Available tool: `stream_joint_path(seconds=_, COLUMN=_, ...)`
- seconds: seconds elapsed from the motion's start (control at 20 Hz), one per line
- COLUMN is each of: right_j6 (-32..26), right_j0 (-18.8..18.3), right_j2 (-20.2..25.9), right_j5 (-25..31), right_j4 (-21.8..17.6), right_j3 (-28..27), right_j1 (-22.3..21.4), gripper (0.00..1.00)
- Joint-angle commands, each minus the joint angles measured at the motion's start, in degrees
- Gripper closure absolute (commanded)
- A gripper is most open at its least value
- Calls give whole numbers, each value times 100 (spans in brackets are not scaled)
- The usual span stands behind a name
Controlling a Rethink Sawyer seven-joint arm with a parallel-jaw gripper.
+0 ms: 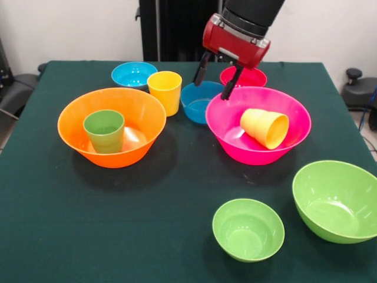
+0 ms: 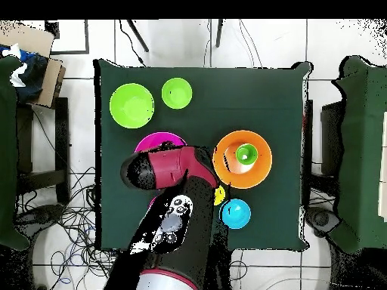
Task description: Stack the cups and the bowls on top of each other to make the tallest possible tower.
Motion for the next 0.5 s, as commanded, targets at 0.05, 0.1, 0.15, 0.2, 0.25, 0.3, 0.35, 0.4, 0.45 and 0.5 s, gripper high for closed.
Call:
stream_joint_path(seconds=0.05, right_j6=761, right_j0=79, right_j2=170, right_j5=525, right_j4=229, right_j3=-348, right_j1=334, gripper=0)
stream_joint_path(seconds=0.1, right_j6=746, right_j0=86, right_j2=156, right_j5=519, right_j4=249, right_j3=-340, right_j1=336, gripper=0)
stream_joint_path(seconds=0.15, right_j6=746, right_j0=100, right_j2=138, right_j5=502, right_j4=270, right_j3=-339, right_j1=350, gripper=0)
stream_joint_path(seconds=0.2, right_j6=718, right_j0=98, right_j2=133, right_j5=499, right_j4=284, right_j3=-351, right_j1=357, gripper=0)
stream_joint_path(seconds=0.25, right_j6=703, right_j0=99, right_j2=129, right_j5=489, right_j4=307, right_j3=-366, right_j1=376, gripper=0)
stream_joint_path(seconds=0.3, right_j6=689, right_j0=103, right_j2=126, right_j5=491, right_j4=333, right_j3=-399, right_j1=403, gripper=0)
stream_joint_path(seconds=0.35, right_j6=706, right_j0=127, right_j2=105, right_j5=483, right_j4=361, right_j3=-427, right_j1=438, gripper=0)
stream_joint_path(seconds=0.4, right_j6=704, right_j0=135, right_j2=98, right_j5=466, right_j4=382, right_j3=-450, right_j1=471, gripper=0)
stream_joint_path(seconds=0.45, right_j6=712, right_j0=144, right_j2=88, right_j5=423, right_j4=397, right_j3=-467, right_j1=512, gripper=0)
stream_joint_path(seconds=0.5, right_j6=715, right_j0=141, right_j2=91, right_j5=361, right_j4=409, right_j3=-475, right_j1=554, gripper=0)
